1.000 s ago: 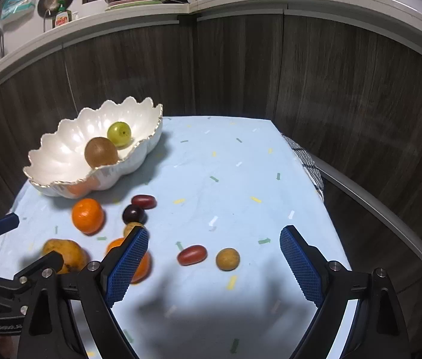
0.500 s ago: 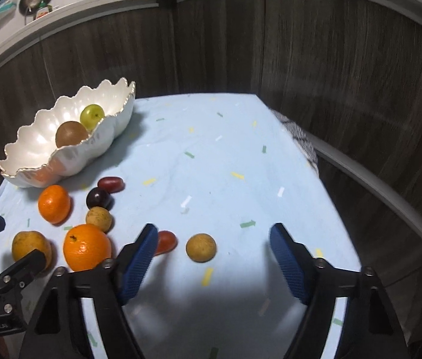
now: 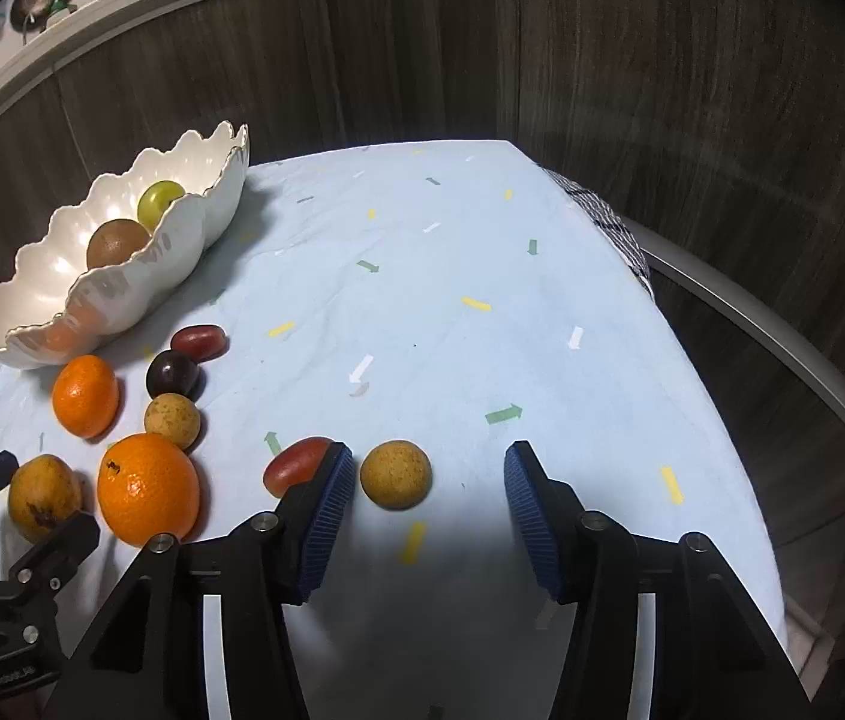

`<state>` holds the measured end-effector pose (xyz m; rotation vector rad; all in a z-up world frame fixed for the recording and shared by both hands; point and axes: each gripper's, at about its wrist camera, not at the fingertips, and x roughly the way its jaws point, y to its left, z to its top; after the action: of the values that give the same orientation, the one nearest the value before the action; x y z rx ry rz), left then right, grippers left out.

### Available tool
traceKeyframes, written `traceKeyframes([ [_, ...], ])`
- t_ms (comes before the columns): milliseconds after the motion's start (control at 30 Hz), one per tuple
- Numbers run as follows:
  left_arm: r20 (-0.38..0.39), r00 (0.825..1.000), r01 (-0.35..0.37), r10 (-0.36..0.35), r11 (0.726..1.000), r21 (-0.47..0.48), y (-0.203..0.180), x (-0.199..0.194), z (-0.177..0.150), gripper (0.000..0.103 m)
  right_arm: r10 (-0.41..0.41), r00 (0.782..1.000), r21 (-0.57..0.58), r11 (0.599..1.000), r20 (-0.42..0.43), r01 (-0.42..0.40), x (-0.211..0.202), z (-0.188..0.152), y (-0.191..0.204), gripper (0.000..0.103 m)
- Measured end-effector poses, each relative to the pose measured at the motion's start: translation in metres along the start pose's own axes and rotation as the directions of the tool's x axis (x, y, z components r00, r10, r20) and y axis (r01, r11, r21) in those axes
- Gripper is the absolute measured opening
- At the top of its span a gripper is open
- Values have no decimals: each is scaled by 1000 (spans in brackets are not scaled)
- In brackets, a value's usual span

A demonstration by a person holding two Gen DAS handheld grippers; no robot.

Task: Organize fruits
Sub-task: 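Grasp the mango with the left gripper while the right gripper grasps the small yellow fruit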

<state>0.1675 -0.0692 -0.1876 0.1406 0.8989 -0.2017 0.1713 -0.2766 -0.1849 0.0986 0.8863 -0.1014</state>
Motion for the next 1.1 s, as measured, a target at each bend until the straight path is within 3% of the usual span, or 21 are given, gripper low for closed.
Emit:
traceKeyframes([
  [67, -21, 1000, -1, 1, 1000, -11, 2, 6, -2, 90, -9, 1000, -14, 1000, -3, 9, 1, 1, 2, 49],
  [300, -29, 1000, -1, 0, 999, -35, 6, 10, -4, 80, 10, 1000, -52, 999, 0, -10, 1, 1, 8, 25],
  [733, -18, 1000, 8, -8, 1000, -22, 2, 5, -5, 76, 28, 1000, -48, 998, 3, -28, -6, 1, 8, 24],
  [1100, 38, 999, 20, -19, 999, -26, 5, -20, 4, 75, 38, 999, -54, 998, 32, -36, -29, 10, 13, 24],
])
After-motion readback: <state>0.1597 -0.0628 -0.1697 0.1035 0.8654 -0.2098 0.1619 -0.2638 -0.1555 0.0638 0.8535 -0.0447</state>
